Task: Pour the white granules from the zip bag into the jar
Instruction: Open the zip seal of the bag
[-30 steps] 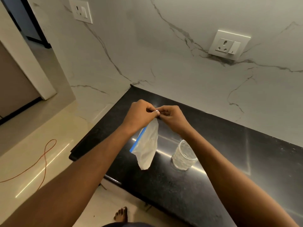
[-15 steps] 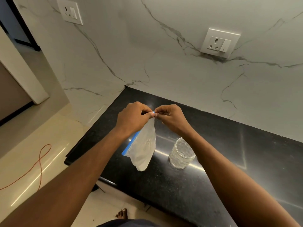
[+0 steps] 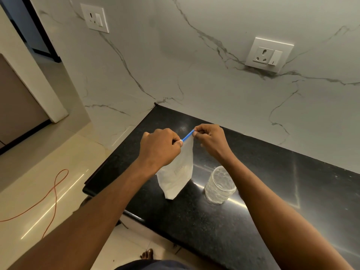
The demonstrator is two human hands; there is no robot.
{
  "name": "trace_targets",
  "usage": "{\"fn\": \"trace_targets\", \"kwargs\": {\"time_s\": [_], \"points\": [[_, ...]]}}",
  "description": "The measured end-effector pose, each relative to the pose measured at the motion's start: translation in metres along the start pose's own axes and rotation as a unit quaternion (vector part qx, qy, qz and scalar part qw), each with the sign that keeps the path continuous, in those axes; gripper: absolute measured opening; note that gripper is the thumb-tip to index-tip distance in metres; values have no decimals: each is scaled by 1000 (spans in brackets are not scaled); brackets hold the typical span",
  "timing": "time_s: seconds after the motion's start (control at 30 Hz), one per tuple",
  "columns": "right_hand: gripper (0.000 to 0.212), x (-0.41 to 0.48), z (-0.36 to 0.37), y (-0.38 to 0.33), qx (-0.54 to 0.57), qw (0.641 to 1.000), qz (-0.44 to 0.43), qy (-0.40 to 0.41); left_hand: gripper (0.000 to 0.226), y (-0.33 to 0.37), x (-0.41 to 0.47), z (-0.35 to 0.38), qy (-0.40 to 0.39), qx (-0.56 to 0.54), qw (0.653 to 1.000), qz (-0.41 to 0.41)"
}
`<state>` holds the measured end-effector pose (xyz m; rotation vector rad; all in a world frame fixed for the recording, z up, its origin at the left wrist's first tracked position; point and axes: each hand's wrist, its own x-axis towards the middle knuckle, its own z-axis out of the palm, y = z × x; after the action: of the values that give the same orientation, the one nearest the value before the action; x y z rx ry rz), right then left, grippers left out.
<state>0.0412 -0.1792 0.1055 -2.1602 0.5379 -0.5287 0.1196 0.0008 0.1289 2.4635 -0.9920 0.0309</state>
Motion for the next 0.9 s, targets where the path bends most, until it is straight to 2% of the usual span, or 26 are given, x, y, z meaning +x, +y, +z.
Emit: {"fn": "trace_targets", "kwargs": {"time_s": [0.3,0.47,0.57,0.67,0.73,0.83,0.9], "points": [[19,9,-17,9,51,997,51,15,21,-16,-35,-20,-10,38,999,-31],[21,12,-20,10,62,996,68,13,20,-24,-46,-26,-7,13,999,-34],[20,10,-20,10,57,996,66,13,22,-33,-43,-24,-32,-65,997,-39],[23,-1,-19,7,56,995,65,59,26,-37,-30,-22,-46,-202,977,-54],[25,-13,-15,1,100,988,89,78,20,-35,-17,-20,-55,-257,962,-72],[36,-28,0,-12,195,969,151,12,16,-28,5,-15,-127,-310,938,-84],[34,-32,9,-19,237,955,179,-12,15,-21,16,-11,-170,-316,930,-79]]}}
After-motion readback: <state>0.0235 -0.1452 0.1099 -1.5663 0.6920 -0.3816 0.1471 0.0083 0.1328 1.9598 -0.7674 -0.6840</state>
